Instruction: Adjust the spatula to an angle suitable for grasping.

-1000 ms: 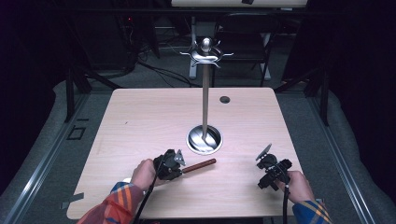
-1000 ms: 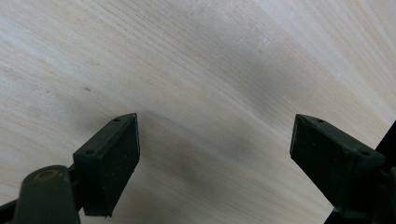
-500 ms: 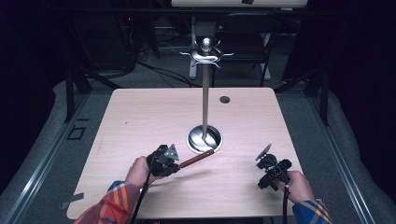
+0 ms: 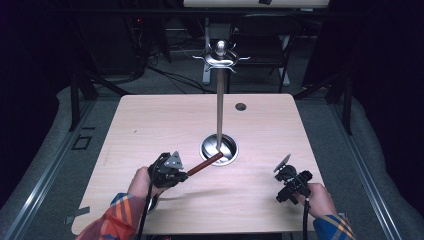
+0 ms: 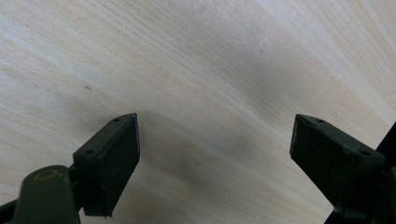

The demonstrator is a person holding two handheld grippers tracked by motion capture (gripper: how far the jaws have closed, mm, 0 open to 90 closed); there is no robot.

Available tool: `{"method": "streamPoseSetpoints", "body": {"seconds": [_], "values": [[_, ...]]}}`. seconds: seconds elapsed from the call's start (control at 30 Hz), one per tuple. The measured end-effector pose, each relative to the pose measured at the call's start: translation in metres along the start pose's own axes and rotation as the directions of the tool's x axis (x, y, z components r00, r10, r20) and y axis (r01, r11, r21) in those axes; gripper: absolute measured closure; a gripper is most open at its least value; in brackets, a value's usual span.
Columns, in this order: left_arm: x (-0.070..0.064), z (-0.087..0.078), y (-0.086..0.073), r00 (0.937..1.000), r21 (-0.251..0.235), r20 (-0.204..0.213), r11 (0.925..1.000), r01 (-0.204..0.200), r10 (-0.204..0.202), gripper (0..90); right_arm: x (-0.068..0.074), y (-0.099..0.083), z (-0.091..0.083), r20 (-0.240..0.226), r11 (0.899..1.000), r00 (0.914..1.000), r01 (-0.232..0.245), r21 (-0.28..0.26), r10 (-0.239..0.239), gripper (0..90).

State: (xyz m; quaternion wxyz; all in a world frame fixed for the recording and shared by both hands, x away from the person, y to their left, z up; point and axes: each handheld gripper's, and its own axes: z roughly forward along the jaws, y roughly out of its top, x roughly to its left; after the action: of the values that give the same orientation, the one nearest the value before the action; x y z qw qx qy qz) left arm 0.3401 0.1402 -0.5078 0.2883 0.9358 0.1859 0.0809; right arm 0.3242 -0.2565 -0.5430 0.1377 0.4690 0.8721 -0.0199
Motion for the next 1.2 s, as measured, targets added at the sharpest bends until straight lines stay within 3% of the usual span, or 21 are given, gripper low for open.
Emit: {"method": "streamPoseSetpoints", "body": {"seconds": [0.87,1.2], "values": [[0.005,-0.023,-0.006,0.9987,-0.074,-0.045,0.9970,0.022,-0.026,84.6,0.000,-0.001,0.001,-0.003,1.000,0.9999,0.013,0.009,-0.013,15.4],[0.006,-0.030,-0.003,0.9980,-0.104,-0.060,0.9945,0.013,-0.019,84.6,0.000,-0.007,0.000,-0.003,1.000,1.0000,0.002,0.008,-0.002,15.4]]}}
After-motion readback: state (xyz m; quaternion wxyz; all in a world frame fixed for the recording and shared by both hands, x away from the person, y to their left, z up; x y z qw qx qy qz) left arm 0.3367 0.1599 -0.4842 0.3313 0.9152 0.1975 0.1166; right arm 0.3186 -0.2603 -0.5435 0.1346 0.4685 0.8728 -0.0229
